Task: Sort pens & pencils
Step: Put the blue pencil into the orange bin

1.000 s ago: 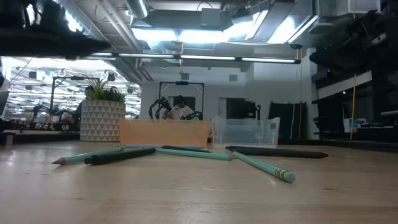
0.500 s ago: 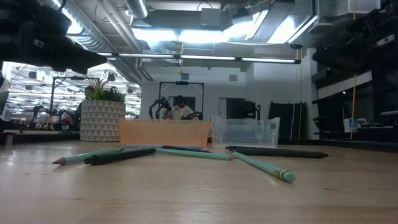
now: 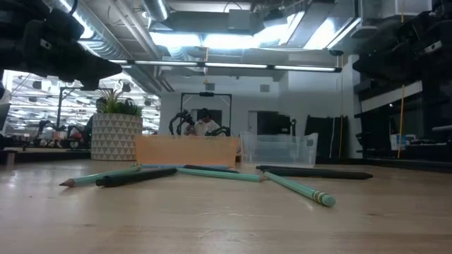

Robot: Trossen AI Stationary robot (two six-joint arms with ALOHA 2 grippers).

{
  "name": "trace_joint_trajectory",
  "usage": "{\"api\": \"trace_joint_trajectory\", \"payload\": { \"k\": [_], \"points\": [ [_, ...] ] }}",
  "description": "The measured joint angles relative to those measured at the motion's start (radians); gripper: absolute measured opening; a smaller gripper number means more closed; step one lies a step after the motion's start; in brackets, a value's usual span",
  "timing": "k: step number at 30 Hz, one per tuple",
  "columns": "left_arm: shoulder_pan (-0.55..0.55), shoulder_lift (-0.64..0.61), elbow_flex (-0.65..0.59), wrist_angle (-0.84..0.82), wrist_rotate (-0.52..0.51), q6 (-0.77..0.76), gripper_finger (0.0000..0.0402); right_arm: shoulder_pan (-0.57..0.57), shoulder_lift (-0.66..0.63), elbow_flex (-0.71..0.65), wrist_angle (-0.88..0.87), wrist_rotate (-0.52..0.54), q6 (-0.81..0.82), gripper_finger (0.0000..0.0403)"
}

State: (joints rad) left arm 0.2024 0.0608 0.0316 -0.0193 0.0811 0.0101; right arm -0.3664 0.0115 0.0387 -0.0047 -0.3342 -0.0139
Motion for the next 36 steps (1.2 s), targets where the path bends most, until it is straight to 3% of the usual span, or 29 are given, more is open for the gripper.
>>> {"api": "trace_joint_trajectory", "payload": {
  "k": [5,11,15,20,24,32,36],
  "points": [
    [0.0,0.048,0.003,0.237,0.043,0.068,0.0031,0.0,0.0,0.0,0.157,-0.029,-0.026,0.0039],
    [0.0,0.166,0.022,0.305,0.001,0.07,0.0031,0.0,0.002,0.016,0.167,-0.004,-0.024,0.0039],
    [0.0,0.292,0.129,0.339,0.016,0.096,0.0031,0.004,0.037,0.094,0.173,-0.02,-0.062,0.0039],
    [0.0,0.515,0.282,0.319,0.014,0.156,0.0031,0.004,0.175,0.194,0.136,-0.024,-0.103,0.0039],
    [0.006,0.689,0.41,0.22,0.007,0.202,0.0031,0.004,0.325,0.288,0.097,-0.025,-0.132,0.0039],
    [0.013,0.918,0.679,-0.109,0.006,0.218,0.0031,0.004,0.575,0.529,-0.181,-0.028,-0.205,0.0039],
    [0.013,1.019,0.764,-0.257,-0.043,0.221,0.0031,0.004,0.659,0.626,-0.311,-0.027,-0.233,0.0039]
  ]
}}
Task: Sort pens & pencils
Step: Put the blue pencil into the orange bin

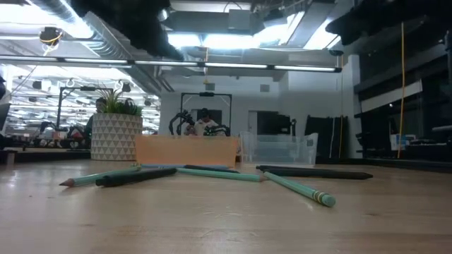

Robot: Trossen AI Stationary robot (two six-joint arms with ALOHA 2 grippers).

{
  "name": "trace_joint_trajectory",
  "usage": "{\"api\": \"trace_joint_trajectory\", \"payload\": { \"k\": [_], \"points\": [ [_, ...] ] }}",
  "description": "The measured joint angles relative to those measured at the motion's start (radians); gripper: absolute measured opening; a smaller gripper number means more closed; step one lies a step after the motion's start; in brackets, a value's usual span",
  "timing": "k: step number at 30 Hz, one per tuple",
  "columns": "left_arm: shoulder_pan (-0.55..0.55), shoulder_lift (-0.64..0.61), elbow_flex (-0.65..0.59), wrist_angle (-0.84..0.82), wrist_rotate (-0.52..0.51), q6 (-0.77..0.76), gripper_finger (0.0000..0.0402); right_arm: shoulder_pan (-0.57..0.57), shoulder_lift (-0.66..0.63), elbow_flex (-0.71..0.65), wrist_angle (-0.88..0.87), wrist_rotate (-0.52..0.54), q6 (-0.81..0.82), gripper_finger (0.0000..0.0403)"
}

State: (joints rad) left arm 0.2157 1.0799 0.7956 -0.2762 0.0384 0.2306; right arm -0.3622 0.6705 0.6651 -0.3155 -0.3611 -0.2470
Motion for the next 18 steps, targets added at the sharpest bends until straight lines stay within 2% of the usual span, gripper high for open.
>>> {"api": "trace_joint_trajectory", "payload": {
  "k": [4,9,18],
  "points": [
    [0.0,0.081,0.072,-0.116,-0.023,0.011,0.0031,0.0,0.07,0.082,-0.155,0.009,0.004,0.0039],
    [0.0,0.147,0.134,-0.208,-0.022,0.01,0.0031,-0.001,0.164,0.131,-0.295,0.071,0.036,0.0039],
    [-0.001,0.239,0.159,-0.303,-0.019,-0.041,0.0019,0.0,0.305,0.143,-0.311,0.08,0.034,0.0039]
  ]
}}
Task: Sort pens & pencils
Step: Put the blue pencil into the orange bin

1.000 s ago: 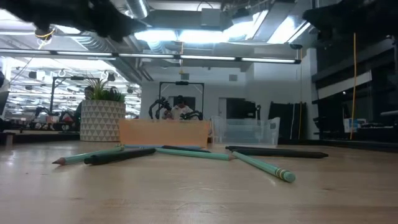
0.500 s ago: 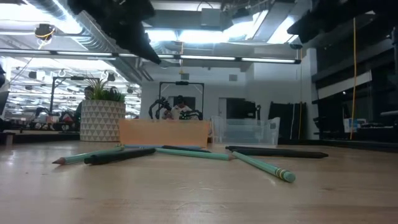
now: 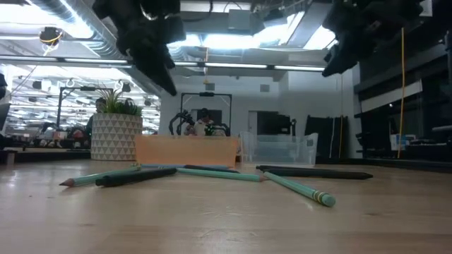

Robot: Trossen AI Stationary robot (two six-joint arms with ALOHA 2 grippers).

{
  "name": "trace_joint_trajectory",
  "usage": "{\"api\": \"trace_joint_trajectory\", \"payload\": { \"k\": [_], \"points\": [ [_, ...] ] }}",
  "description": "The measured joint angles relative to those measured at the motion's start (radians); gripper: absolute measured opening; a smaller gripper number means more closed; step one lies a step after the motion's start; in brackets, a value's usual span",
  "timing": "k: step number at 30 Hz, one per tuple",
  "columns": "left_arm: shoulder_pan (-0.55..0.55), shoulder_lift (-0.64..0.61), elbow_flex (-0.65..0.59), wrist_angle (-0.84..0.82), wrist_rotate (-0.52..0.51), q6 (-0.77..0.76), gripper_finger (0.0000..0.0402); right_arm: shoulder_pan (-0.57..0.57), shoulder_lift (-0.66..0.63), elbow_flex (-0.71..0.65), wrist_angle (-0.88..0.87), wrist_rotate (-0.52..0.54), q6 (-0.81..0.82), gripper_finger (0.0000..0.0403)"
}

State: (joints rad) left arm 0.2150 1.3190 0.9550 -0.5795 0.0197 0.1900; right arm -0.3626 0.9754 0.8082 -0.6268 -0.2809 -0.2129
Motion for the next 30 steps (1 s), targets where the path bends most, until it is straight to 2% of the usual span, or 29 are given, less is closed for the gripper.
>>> {"api": "trace_joint_trajectory", "payload": {
  "k": [13,22,30],
  "points": [
    [0.0,0.107,0.0,-0.009,-0.004,-0.052,0.0004,0.0,0.052,0.0,0.007,0.002,-0.001,0.0039],
    [0.0,0.201,0.0,-0.011,-0.071,-0.092,0.006,0.0,0.052,0.0,0.006,0.002,-0.004,0.0039],
    [0.0,0.202,-0.001,-0.011,-0.115,-0.136,0.0104,0.0,0.052,0.0,0.005,0.001,-0.005,0.0039]
  ]
}}
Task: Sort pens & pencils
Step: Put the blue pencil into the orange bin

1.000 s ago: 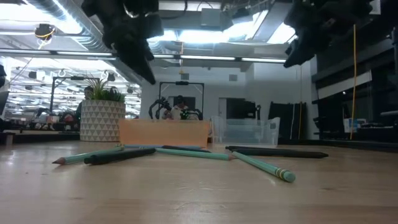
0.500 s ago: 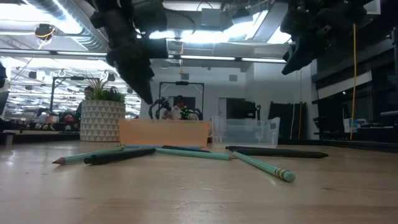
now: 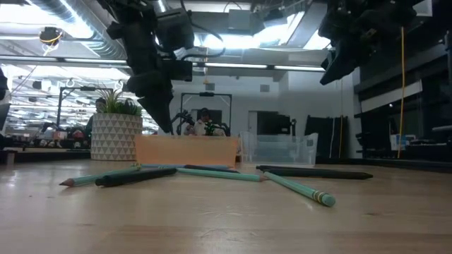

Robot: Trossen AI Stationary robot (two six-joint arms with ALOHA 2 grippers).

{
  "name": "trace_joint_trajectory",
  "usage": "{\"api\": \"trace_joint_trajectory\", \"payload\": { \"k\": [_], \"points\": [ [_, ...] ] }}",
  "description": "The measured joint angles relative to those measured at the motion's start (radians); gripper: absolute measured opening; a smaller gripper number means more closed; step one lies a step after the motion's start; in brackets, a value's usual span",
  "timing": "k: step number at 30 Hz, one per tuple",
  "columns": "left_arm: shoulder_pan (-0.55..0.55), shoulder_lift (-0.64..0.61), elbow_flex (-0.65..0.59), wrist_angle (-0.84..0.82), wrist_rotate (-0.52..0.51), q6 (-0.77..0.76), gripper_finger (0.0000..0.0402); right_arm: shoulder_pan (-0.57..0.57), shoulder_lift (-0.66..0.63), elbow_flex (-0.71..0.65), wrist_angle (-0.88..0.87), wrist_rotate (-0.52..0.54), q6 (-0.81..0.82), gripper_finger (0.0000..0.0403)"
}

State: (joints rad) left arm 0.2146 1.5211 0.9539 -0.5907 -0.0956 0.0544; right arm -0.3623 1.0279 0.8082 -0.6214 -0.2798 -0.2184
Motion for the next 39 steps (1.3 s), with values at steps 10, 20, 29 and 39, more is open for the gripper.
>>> {"api": "trace_joint_trajectory", "payload": {
  "k": [10,20,29,39],
  "points": [
    [-0.034,0.032,-0.002,0.001,0.016,0.015,0.0109,0.0,0.0,0.0,0.0,-0.002,-0.006,0.0039],
    [-0.041,0.114,0.0,0.071,0.066,0.008,0.0109,0.01,-0.001,0.0,0.008,-0.001,-0.015,0.0039],
    [-0.04,0.182,-0.001,0.069,0.061,0.016,0.0109,0.033,-0.01,0.0,0.018,0.0,-0.023,0.0039],
    [-0.037,0.185,-0.001,0.077,0.06,0.007,0.0109,0.033,-0.011,0.0,0.018,0.0,-0.021,0.0039]
  ]
}}
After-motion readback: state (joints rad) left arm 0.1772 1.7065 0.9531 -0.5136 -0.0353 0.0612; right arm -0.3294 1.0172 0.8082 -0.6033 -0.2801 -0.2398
